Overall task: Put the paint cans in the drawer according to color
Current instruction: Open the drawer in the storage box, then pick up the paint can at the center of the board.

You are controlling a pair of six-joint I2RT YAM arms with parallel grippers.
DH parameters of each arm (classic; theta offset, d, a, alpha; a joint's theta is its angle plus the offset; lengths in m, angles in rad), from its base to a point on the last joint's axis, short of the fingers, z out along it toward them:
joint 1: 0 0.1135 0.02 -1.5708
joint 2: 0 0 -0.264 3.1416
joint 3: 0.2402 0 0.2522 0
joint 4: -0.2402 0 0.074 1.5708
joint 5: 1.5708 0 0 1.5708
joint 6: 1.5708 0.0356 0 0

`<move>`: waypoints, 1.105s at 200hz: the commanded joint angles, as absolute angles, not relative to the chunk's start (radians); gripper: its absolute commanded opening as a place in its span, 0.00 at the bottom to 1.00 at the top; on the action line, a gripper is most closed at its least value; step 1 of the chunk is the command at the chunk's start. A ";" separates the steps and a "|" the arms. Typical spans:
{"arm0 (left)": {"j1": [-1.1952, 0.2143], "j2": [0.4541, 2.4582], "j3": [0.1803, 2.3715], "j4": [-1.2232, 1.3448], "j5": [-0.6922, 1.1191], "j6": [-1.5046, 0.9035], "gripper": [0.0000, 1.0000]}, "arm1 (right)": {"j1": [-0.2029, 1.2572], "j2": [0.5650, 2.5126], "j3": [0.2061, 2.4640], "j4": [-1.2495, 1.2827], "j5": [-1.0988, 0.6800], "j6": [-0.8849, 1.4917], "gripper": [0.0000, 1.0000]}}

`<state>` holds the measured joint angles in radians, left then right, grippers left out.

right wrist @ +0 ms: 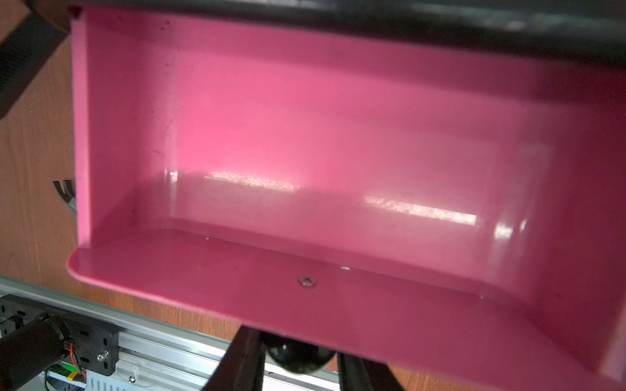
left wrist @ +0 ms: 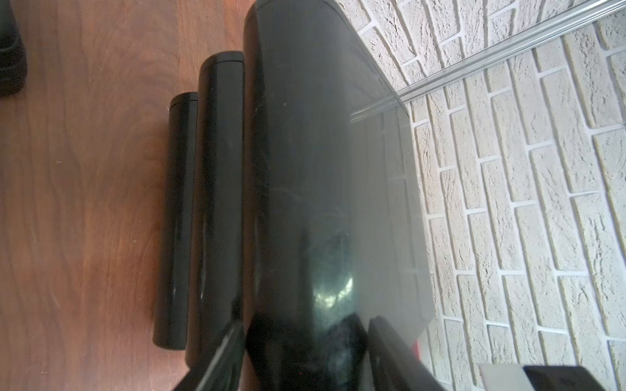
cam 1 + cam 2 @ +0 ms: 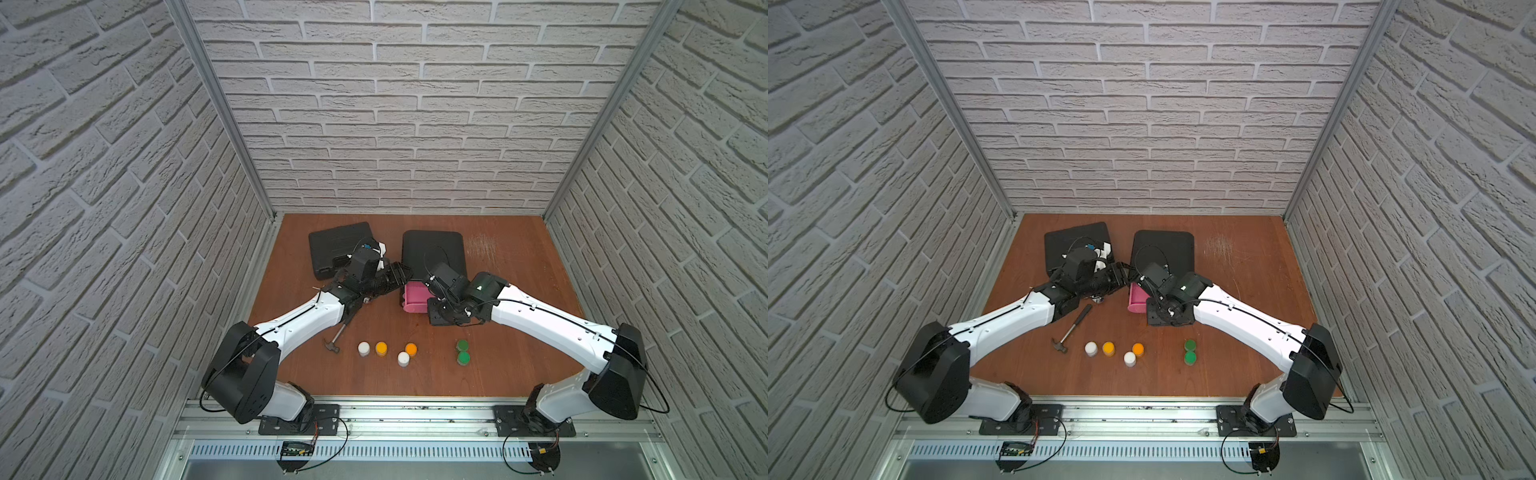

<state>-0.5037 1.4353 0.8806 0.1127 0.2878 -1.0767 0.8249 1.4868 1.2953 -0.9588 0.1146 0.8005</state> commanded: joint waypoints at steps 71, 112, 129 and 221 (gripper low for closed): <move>-0.513 1.368 0.894 0.006 0.200 -1.016 0.70 | 0.841 1.339 1.363 -1.009 0.167 0.669 0.70; -0.499 1.260 0.873 -0.074 0.108 -0.992 0.71 | 0.842 1.190 1.206 -1.146 0.152 0.698 0.70; -0.496 1.231 0.860 -0.105 0.071 -0.995 0.70 | 0.842 1.130 1.113 -1.173 0.152 0.747 0.68; -0.484 1.177 0.813 -0.147 -0.048 -1.062 0.67 | 0.841 1.217 0.767 -0.853 0.033 0.902 0.61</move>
